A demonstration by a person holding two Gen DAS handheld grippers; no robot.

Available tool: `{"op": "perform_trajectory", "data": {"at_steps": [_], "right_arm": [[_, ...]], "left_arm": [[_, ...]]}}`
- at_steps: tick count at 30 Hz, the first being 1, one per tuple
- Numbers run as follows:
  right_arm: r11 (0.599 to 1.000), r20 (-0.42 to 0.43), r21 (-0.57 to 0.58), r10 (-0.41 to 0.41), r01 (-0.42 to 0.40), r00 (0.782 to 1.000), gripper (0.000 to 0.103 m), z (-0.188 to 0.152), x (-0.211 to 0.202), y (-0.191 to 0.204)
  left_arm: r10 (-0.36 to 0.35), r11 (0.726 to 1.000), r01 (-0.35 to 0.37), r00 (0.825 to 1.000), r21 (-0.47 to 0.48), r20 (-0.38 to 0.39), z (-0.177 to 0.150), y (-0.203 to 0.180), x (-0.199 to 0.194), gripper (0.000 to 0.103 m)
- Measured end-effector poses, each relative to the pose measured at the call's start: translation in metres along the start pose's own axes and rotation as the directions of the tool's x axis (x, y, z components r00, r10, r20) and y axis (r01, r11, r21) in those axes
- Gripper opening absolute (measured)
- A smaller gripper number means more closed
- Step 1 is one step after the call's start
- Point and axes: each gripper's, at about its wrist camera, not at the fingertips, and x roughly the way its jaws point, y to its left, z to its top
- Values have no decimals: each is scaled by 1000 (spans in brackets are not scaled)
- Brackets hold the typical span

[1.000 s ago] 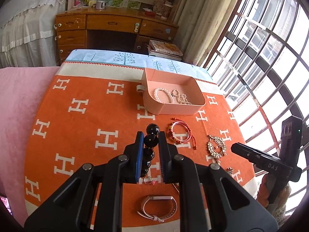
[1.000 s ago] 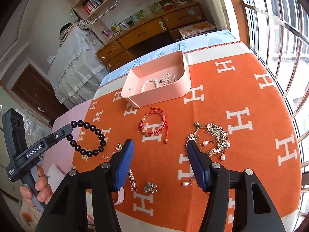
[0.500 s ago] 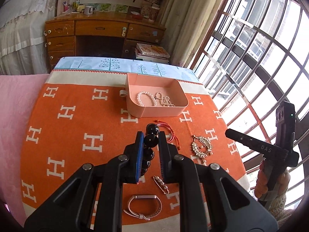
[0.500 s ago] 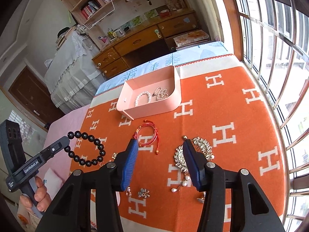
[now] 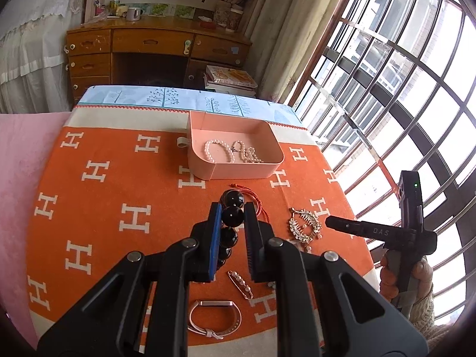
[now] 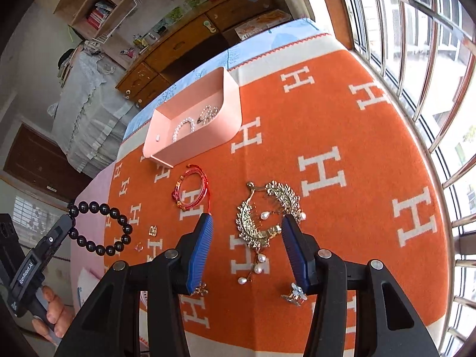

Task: Organize jewelry
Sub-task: 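Hold the black bead bracelet up with the left tool while the right tool grasps the red string bracelet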

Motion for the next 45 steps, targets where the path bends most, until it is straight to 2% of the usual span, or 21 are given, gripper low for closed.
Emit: {"op": "perform_trajectory", "data": {"at_steps": [6, 10, 17, 19, 21, 24, 29, 32, 37, 39, 41, 45], "right_arm": [[996, -72, 86, 15, -9, 997, 48, -6, 18, -18], [993, -76, 119, 11, -2, 997, 43, -7, 25, -18], [999, -65, -36, 22, -25, 998, 42, 6, 32, 40], [997, -69, -72, 13, -18, 998, 41, 15, 41, 56], [995, -82, -97, 3, -11, 997, 36, 24, 52, 68], [993, -102, -119, -25, 13, 995, 35, 39, 74, 83], [989, -151, -136, -83, 62, 985, 28, 53, 112, 94], [985, -165, -147, -118, 94, 979, 27, 57, 127, 97], [971, -147, -190, -174, 144, 974, 22, 59, 140, 103], [965, -136, -208, -192, 161, 972, 17, 57, 141, 103], [960, -125, -223, -202, 171, 971, 7, 54, 143, 105], [957, -102, -233, -200, 172, 974, 4, 48, 142, 108]], "left_arm": [[-6, 1000, 6, 1000, 0, -16, -3, 0, 7, 12], [-8, 1000, 8, 1000, -3, -16, -3, 1, 8, 12], [-7, 1000, 7, 1000, -2, -16, -3, 1, 8, 12], [-8, 1000, 8, 1000, -3, -16, -3, 2, 8, 12], [-7, 1000, 7, 1000, -8, -14, -4, 4, 7, 12], [-7, 1000, 7, 1000, -19, -15, -6, 8, 7, 12], [-8, 999, 8, 1000, -35, -19, -7, 15, 8, 12], [-10, 999, 10, 1000, -42, -21, -7, 19, 9, 12], [-21, 998, 19, 999, -55, -30, -8, 23, 12, 12], [-25, 998, 23, 999, -59, -32, -8, 24, 13, 12], [-25, 998, 23, 999, -60, -32, -9, 24, 13, 12], [-17, 998, 16, 999, -62, -27, -10, 25, 11, 12]]}}
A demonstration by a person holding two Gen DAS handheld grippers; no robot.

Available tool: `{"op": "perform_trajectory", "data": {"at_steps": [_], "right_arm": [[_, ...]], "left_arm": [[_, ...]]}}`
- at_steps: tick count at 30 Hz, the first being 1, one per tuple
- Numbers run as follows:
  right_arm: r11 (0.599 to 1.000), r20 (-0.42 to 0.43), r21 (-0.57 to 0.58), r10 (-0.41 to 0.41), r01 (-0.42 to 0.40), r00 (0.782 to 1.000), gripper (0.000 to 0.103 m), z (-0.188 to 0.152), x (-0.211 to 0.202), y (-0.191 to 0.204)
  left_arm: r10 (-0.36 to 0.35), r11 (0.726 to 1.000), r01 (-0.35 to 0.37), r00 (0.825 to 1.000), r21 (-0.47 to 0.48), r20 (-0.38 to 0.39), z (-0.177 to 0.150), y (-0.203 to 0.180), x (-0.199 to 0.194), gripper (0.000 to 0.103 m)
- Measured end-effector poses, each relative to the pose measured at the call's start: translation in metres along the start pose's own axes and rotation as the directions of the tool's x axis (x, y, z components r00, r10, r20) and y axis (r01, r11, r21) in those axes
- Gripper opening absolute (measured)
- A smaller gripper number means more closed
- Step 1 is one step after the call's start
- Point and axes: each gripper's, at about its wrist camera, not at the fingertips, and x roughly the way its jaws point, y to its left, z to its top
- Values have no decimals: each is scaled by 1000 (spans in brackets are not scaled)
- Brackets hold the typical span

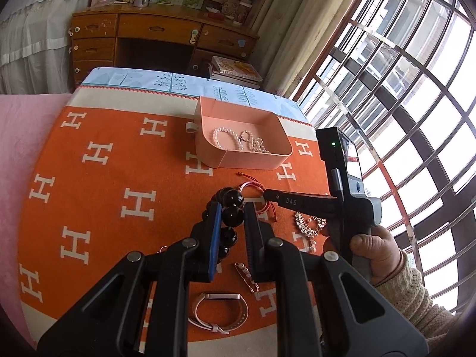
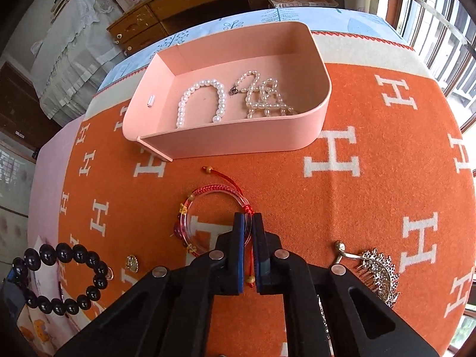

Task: Organize jewelry
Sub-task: 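Carry both bracelets over the pink box and open both tools to release them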

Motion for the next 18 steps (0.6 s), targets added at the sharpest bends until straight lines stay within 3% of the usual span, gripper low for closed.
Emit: {"op": "perform_trajectory", "data": {"at_steps": [8, 18], "right_arm": [[996, 61, 11, 83, -83, 995, 4, -3, -40, 1], [994, 254, 0, 108, -112, 961, 4, 33, -132, 1]], "left_arm": [[26, 999, -27, 999, 29, 37, 14, -8, -11, 12], [48, 991, -64, 990, 118, 136, 89, -50, -11, 12]]}}
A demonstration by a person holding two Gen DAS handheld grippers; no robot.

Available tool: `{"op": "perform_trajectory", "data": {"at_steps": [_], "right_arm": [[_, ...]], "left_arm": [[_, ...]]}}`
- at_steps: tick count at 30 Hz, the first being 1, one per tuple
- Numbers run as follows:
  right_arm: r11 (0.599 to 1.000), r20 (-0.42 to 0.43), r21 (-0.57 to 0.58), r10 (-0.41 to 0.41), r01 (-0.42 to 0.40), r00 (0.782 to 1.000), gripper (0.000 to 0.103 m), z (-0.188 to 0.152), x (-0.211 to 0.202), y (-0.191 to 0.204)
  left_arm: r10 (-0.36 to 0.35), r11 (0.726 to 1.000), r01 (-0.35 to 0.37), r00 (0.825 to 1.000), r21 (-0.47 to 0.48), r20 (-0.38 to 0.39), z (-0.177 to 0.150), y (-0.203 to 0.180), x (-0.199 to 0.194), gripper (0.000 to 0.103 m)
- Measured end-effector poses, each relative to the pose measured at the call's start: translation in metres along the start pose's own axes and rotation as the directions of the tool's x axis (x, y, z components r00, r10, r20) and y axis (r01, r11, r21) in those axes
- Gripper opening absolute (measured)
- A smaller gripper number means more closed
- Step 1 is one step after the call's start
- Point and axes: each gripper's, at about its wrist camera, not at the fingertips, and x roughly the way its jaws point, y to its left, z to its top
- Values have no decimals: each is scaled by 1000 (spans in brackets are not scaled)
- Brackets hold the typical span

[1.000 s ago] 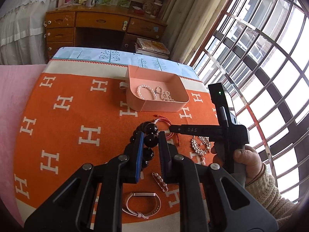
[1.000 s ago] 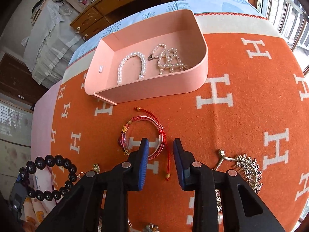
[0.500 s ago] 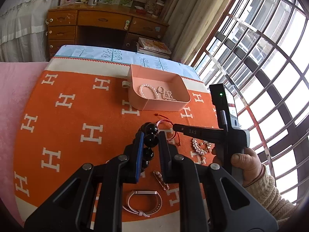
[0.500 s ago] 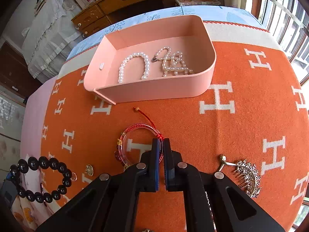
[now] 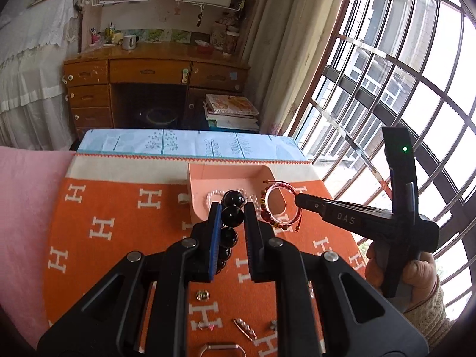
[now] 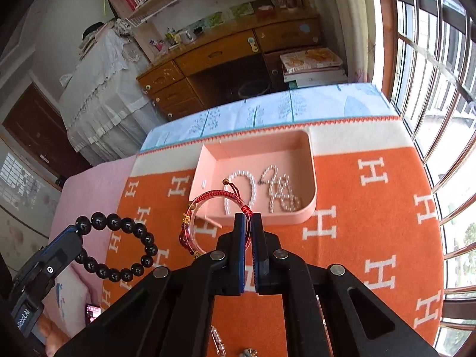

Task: Organize jewelry
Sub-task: 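Carry both bracelets over the pink box and open both tools to release them, then pull both open tools back from the pink box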

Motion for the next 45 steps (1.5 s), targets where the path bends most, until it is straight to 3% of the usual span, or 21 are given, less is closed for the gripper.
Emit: {"op": "perform_trajectory", "data": {"at_steps": [5, 8, 16, 19, 21, 23, 25, 33, 36, 38, 40, 45], "right_arm": [[998, 70, 59, -19, 15, 997, 4, 33, -7, -9], [994, 59, 105, -28, 22, 998, 4, 51, 8, -21], [989, -25, 135, -58, 60, 998, 4, 53, 83, -41], [990, -54, 119, -67, 74, 996, 4, 51, 105, -41], [990, -72, 110, -76, 83, 995, 4, 49, 119, -43], [992, -92, 98, -72, 81, 993, 4, 47, 130, -42], [993, -104, 89, -67, 77, 992, 5, 45, 138, -42], [994, -67, 59, -87, 91, 994, 6, 35, 133, -37], [994, -36, 55, -92, 94, 995, 14, 29, 117, -35], [994, -12, 59, -95, 95, 995, 27, 25, 105, -35], [994, 8, 63, -93, 93, 996, 33, 21, 93, -34], [996, 36, 54, -74, 72, 997, 33, 10, 64, -26]], "left_arm": [[-14, 1000, 14, 1000, 23, -10, 34, -11, 39, 12], [2, 1000, -1, 999, 30, -46, 43, -13, 77, 12], [84, 996, -76, 980, 48, -181, 29, 1, 190, 12], [74, 997, -73, 970, 13, -234, 17, 15, 213, 13], [70, 997, -71, 969, 6, -237, 13, 18, 219, 21], [75, 997, -75, 971, 9, -228, 10, 20, 217, 50], [83, 996, -85, 974, -4, -210, 9, 22, 212, 61], [78, 995, -87, 983, -46, -168, 5, 25, 172, 62], [71, 994, -82, 986, -67, -150, 3, 26, 154, 62], [67, 994, -78, 988, -76, -140, 1, 26, 142, 62], [71, 994, -81, 989, -75, -127, -2, 25, 130, 62], [96, 993, -103, 990, -59, -101, -11, 22, 98, 62]]}}
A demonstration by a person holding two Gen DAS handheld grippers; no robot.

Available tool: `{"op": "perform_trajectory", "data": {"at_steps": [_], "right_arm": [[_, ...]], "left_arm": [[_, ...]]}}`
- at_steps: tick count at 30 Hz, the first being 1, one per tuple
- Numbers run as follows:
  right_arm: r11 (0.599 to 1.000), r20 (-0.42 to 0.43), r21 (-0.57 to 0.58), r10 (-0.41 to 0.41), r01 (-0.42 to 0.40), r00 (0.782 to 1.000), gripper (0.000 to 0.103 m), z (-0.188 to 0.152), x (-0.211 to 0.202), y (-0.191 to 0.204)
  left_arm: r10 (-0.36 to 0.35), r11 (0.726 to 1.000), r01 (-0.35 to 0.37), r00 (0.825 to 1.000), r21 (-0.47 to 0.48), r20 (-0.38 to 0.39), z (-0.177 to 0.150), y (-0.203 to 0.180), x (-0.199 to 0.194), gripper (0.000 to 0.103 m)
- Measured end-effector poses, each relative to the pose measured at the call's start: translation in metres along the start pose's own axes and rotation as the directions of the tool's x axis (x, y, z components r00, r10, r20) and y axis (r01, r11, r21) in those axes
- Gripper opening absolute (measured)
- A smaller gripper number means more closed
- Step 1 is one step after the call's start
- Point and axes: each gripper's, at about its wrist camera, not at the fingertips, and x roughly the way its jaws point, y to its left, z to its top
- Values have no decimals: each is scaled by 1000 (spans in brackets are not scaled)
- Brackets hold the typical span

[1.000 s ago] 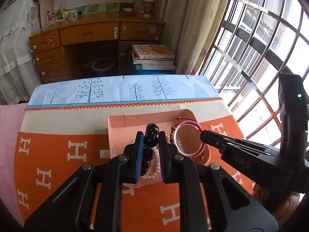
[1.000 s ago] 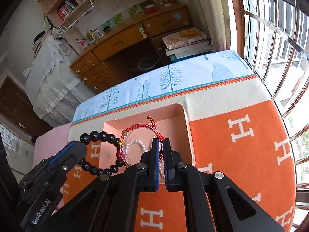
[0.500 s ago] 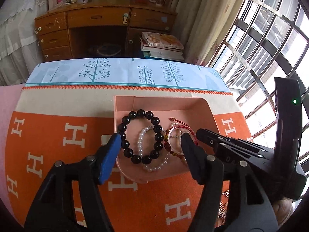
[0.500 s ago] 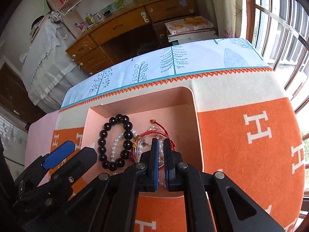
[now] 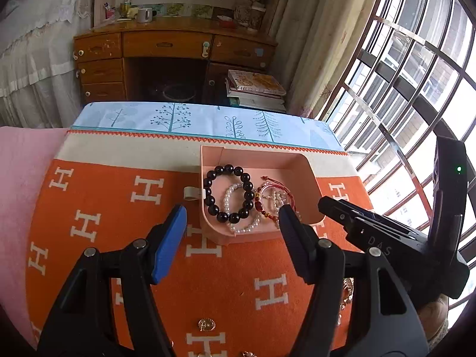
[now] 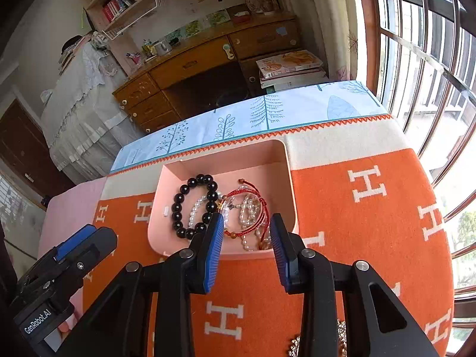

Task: Organize jewelry
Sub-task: 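Pull both open tools back from the pink box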

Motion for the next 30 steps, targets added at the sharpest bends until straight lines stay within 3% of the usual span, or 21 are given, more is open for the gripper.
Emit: {"op": "perform_trajectory", "data": {"at_steps": [15, 30], "right_arm": [[993, 77, -117, 37, -28, 996, 35, -65, -93, 40], [982, 43, -175, 75, -67, 996, 37, -139, -135, 56]], "left_arm": [[30, 1000, -30, 999, 4, 36, -47, 6, -68, 62], [8, 1000, -7, 998, -4, 55, -91, 14, -120, 62]]}}
